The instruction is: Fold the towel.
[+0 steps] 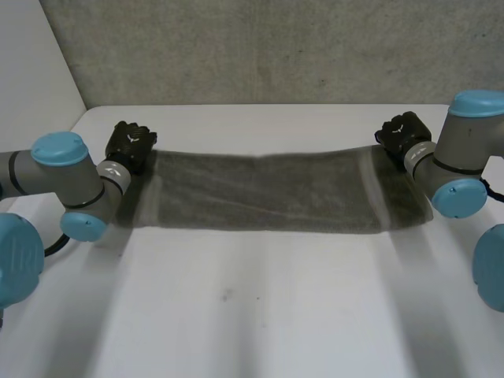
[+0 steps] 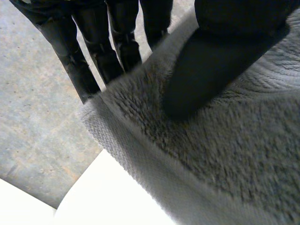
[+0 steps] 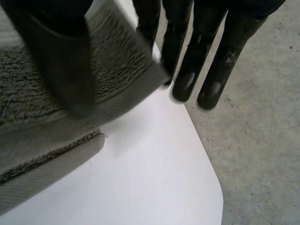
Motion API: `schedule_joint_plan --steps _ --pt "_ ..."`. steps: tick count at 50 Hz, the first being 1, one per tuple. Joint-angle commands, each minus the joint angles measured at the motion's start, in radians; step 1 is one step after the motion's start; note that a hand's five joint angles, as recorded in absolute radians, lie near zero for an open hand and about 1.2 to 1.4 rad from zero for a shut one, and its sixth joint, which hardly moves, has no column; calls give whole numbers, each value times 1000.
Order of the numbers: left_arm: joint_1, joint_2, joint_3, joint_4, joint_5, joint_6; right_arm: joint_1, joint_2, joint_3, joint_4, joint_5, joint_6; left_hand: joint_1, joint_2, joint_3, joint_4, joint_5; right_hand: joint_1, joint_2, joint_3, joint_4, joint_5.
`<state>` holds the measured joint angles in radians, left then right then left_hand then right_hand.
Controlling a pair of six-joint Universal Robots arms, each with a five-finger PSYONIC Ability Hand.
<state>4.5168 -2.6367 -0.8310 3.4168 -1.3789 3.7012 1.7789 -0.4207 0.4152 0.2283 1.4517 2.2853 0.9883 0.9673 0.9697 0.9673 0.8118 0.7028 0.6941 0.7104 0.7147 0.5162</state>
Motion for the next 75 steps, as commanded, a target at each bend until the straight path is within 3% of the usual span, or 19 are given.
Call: schedule_joint_plan --steps 1,8,10,14,16,21,24,29,35,43,45,46,48,50,56,64,68,70,75 --pt "-22 0 1 -4 -23 0 2 34 -27 -79 3 6 -814 -793 -795 -793 -812 -528 -520 -536 -540 -516" --pt "-30 61 -19 -25 -106 -10 11 -12 -18 -141 41 30 -814 -793 -795 -793 -812 -528 -520 -536 -540 -516" --pt "-30 124 -68 -37 -147 -29 13 -64 5 -132 62 97 -814 -793 -795 -793 -812 -528 -520 -536 -540 -516" --pt "-30 211 -146 -41 -152 -72 11 -144 79 -107 73 192 -814 -793 -795 -793 -812 -528 -520 -536 -540 -516" --pt "-30 262 -201 -41 -149 -101 8 -252 210 -86 73 268 -814 -793 -795 -793 -812 -528 -520 -536 -540 -516" --pt "-27 478 -452 -24 -143 -200 -3 -413 467 -87 56 312 -814 -793 -795 -793 -812 -528 -520 -536 -540 -516" --pt "-27 526 -513 -14 -141 -219 -10 -490 626 -105 46 312 -814 -793 -795 -793 -812 -480 -471 -488 -492 -468" --pt "-22 676 -724 42 -121 -265 -38 -541 805 -170 -6 313 -814 -793 -795 -793 -812 -398 -389 -406 -410 -386" --pt "-27 725 -820 74 -115 -288 -59 -529 931 -277 -57 307 -814 -793 -795 -793 -812 -280 -272 -288 -292 -268" --pt "-31 742 -878 85 -115 -302 -72 -423 909 -360 -48 270 -814 -793 -795 -793 -812 -57 -48 -65 -69 -45" --pt "-31 741 -881 85 -115 -302 -75 -389 892 -357 -42 228 -814 -793 -795 -793 -812 220 229 212 208 232" --pt "-30 742 -882 87 -115 -302 -75 -389 892 -357 -42 227 -814 -793 -795 -793 -812 222 231 214 210 234" --pt "-30 741 -882 87 -115 -302 -96 -380 884 -357 -13 189 -814 -793 -795 -793 -812 634 642 626 622 646" --pt "-28 741 -882 87 -115 -302 -110 -382 881 -357 19 178 -814 -793 -795 -793 -812 693 702 685 681 705" --pt "-27 742 -882 87 -115 -302 -182 -440 881 -346 147 137 -814 -793 -795 -793 -812 693 702 686 682 706" --pt "-25 745 -884 85 -115 -302 -216 -489 846 -305 180 -51 -814 -793 -795 -793 -812 693 702 686 682 706" --pt "-24 765 -884 85 -115 -302 -200 -507 801 -299 188 -73 -814 -793 -795 -793 -812 693 702 686 682 706" --pt "-24 774 -882 87 -115 -302 -170 -512 775 -299 190 -67 -814 -793 -795 -793 -812 693 702 686 682 706" --pt "-27 787 -863 85 -117 -305 116 -478 614 -306 182 -44 -814 -793 -795 -793 -812 693 702 686 682 706"
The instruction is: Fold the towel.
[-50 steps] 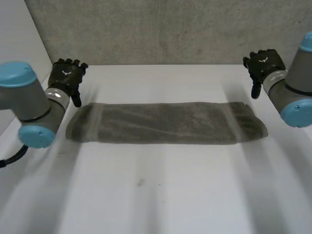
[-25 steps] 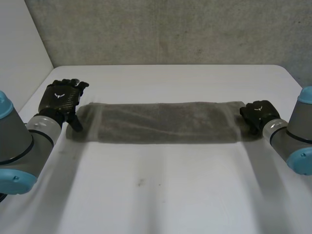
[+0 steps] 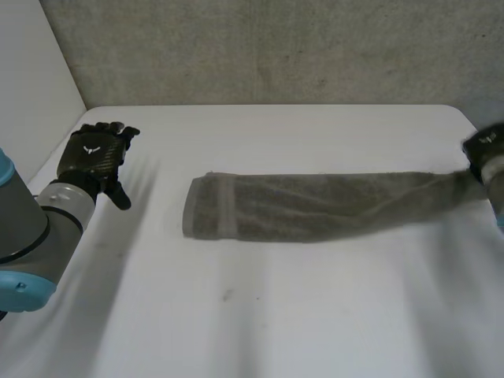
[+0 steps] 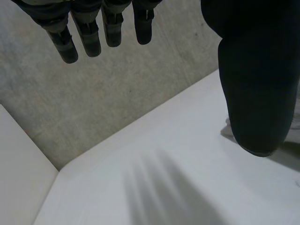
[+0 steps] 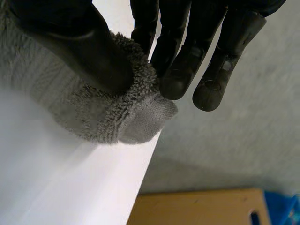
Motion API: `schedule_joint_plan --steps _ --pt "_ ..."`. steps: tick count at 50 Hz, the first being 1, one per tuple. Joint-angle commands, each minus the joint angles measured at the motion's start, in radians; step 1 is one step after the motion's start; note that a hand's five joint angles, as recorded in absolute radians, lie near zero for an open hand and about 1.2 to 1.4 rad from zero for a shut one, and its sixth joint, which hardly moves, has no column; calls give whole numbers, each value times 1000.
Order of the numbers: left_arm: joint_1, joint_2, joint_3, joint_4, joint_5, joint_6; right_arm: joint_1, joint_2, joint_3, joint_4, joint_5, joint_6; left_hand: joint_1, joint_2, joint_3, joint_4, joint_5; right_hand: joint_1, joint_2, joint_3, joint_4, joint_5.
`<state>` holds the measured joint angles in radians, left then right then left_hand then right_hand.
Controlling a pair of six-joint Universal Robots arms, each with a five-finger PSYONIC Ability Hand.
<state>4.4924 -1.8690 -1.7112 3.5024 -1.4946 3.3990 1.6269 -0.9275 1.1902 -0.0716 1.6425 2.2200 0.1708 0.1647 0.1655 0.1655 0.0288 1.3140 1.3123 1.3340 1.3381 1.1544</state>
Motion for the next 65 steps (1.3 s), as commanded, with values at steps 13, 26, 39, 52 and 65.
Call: schedule_joint_plan --steps 13,26,39,52,65 --pt "-30 27 82 4 -12 -38 729 309 -446 -39 -125 9 4 10 9 9 -29 82 84 62 58 67" --pt "-30 24 73 4 -10 -56 841 469 -531 -37 -153 16 4 10 9 9 -29 82 84 62 58 67" --pt "-30 11 84 10 -10 -58 838 411 -469 75 -271 29 4 10 9 9 -29 82 84 62 58 67" --pt "-45 -15 93 47 -3 -52 634 58 -161 101 -182 461 4 10 9 9 -29 -1139 -1138 -1160 -1164 -1154" --pt "-241 -157 183 46 0 -46 413 -134 216 35 -179 563 7 14 13 13 -25 -1139 -1138 -1160 -1164 -1154"
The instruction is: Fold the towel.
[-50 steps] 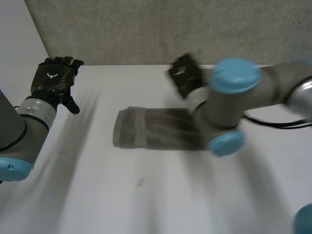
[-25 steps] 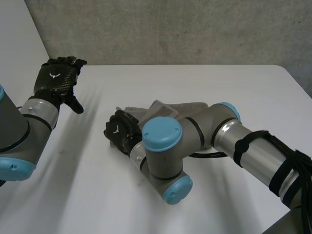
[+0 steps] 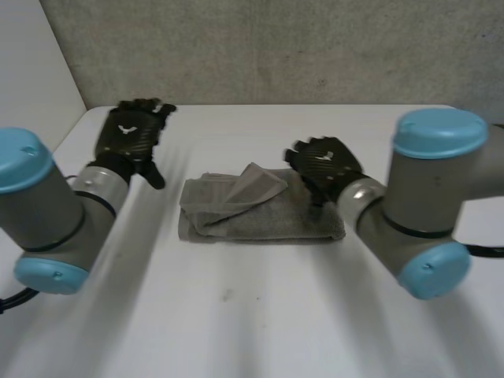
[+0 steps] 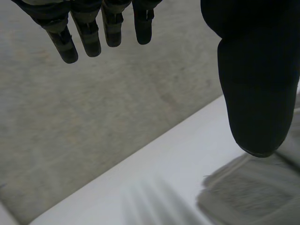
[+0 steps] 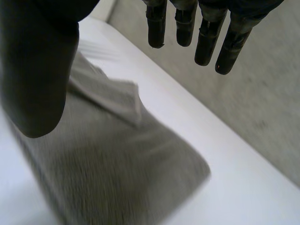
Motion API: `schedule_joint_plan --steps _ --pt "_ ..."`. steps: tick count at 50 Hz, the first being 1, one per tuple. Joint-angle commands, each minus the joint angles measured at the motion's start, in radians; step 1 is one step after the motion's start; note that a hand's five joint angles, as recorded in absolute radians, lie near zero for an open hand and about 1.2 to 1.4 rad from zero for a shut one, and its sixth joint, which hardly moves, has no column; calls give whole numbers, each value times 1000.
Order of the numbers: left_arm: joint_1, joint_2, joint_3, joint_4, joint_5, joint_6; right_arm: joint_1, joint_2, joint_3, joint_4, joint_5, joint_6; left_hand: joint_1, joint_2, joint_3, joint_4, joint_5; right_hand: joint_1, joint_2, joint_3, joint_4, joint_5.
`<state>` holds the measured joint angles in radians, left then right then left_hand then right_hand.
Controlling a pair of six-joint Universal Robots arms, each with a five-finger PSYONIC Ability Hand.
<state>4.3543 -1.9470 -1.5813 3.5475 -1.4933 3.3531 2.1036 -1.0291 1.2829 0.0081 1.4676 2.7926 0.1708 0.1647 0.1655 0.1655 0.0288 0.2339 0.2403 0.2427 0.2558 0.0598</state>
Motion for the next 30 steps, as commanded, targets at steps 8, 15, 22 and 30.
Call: schedule_joint_plan --steps 8,15,22,30 --pt "-200 -200 141 -4 -4 -3 -79 -6 222 -157 -3 -10 13 19 19 19 -19 -59 -66 -68 -81 -60" --pt "-243 -288 210 -7 -4 -3 -79 18 240 -206 -3 -13 16 22 22 22 -16 -8 -14 -17 -30 -9" --pt "-248 -345 279 -4 -13 -4 -79 55 237 -212 -3 -36 31 37 36 36 -2 112 106 103 90 112" --pt "-242 -414 357 -10 -18 3 -77 73 237 -223 -3 -38 51 58 57 57 19 235 229 227 214 235"
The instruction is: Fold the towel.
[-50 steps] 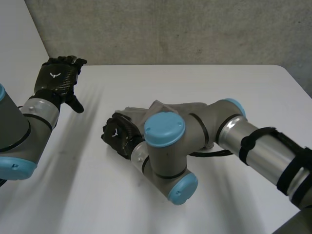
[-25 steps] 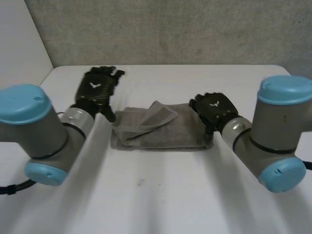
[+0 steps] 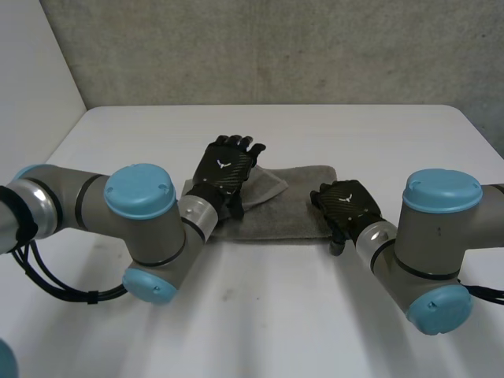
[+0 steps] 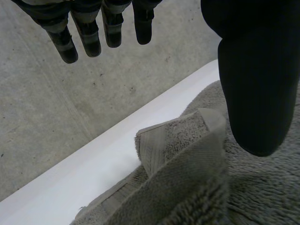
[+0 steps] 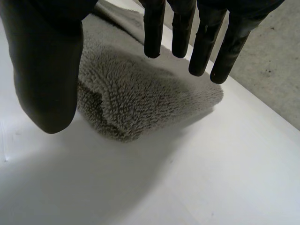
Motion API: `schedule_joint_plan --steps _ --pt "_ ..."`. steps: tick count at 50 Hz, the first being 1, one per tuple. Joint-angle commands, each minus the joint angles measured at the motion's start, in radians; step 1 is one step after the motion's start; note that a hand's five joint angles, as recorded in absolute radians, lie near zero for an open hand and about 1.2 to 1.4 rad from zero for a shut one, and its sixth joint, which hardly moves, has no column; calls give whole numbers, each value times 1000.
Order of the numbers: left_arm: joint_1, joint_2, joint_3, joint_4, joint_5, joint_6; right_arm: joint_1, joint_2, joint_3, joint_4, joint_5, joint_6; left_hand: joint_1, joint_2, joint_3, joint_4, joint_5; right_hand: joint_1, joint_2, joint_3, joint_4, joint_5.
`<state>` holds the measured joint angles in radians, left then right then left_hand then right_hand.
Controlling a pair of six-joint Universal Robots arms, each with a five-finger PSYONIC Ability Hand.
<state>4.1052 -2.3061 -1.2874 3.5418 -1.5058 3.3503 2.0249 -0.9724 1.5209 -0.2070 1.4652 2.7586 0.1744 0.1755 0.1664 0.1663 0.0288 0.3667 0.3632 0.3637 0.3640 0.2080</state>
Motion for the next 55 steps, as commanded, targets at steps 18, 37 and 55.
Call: schedule_joint_plan --steps 18,37,55 --pt "83 -55 44 -84 -324 100 14 32 -2 -43 3 -4 66 65 74 74 37 484 487 487 486 468" --pt "52 233 -257 -69 -320 89 0 -64 97 -6 122 -364 10 9 18 18 -19 1030 1033 1033 1032 1014" --pt "118 402 -305 -66 -287 81 214 -51 -100 -78 11 -737 7 6 15 15 -22 1030 1033 1033 1032 1014"
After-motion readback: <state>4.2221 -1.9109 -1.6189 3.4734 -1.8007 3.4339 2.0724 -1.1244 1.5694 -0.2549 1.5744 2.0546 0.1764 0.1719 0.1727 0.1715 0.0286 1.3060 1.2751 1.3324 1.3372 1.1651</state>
